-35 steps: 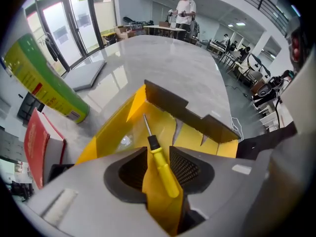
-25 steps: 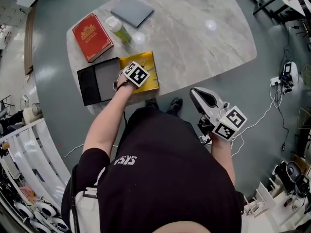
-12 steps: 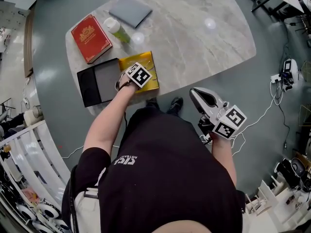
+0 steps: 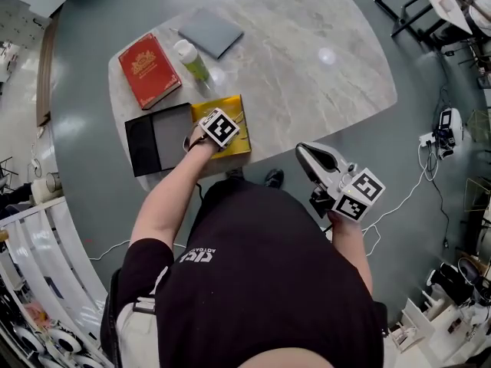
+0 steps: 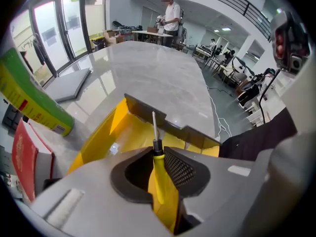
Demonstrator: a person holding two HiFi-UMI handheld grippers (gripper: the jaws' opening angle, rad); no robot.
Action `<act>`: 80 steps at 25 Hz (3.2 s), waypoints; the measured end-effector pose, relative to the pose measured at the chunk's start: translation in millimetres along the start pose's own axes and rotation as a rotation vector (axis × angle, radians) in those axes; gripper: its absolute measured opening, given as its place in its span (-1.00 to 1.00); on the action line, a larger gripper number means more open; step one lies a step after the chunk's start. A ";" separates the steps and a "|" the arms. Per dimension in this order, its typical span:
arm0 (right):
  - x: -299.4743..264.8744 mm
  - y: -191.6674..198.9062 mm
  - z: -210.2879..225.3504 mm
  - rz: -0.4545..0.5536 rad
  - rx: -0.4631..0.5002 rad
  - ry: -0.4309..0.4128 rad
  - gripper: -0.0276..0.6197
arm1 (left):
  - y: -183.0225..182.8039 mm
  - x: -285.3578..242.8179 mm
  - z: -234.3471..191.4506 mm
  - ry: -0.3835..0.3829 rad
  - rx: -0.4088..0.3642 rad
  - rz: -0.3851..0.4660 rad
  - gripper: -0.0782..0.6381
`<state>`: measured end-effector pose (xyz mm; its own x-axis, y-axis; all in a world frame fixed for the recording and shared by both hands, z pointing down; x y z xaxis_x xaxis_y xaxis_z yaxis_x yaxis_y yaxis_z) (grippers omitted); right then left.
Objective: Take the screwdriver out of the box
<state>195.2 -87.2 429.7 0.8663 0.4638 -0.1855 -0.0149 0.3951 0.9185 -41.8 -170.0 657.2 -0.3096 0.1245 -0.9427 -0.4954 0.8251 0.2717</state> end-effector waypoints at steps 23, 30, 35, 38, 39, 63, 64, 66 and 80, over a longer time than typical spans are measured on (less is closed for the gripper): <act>-7.7 -19.5 1.5 0.051 0.053 -0.047 -0.87 | -36.8 155.9 43.6 0.033 0.019 0.402 -0.59; 0.7 -39.9 -7.2 0.080 0.144 -0.026 -0.87 | -54.2 217.1 64.0 0.006 -0.029 0.552 -0.58; 6.9 -55.1 -11.2 0.119 0.183 -0.009 -0.87 | -61.7 256.3 84.6 0.035 -0.045 0.678 -0.58; 10.0 -64.8 -12.7 0.147 0.200 -0.001 -0.87 | -63.9 276.4 94.6 0.060 -0.056 0.747 -0.58; 11.5 -68.6 -13.6 0.157 0.207 0.001 -0.87 | -64.4 282.8 97.7 0.072 -0.061 0.771 -0.58; 49.1 -136.1 -43.6 0.336 0.407 0.141 -0.88 | -65.1 374.2 135.9 0.178 -0.083 1.135 -0.58; 49.3 -135.6 -43.1 0.335 0.404 0.142 -0.88 | -66.0 374.5 135.0 0.173 -0.078 1.145 -0.58; 50.1 -134.3 -42.5 0.335 0.400 0.145 -0.88 | -68.1 374.8 133.1 0.169 -0.064 1.166 -0.58; 46.8 -129.1 -43.6 0.311 0.429 0.124 -0.88 | -69.7 367.8 132.0 0.182 -0.056 1.184 -0.58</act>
<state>215.9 -81.9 287.3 0.7877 0.6075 0.1021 -0.0336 -0.1231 0.9918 -14.1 -108.9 266.0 -0.7049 0.7066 -0.0619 0.1413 0.2254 0.9640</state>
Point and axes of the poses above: the fingertips, and each gripper's own axes: x backward along the fingers, z to its right, y out of its underside, the point moved 7 cm from there along x, backward along the fingers, and after that the axes turned 15 degrees about x, right-handed, at the moved point
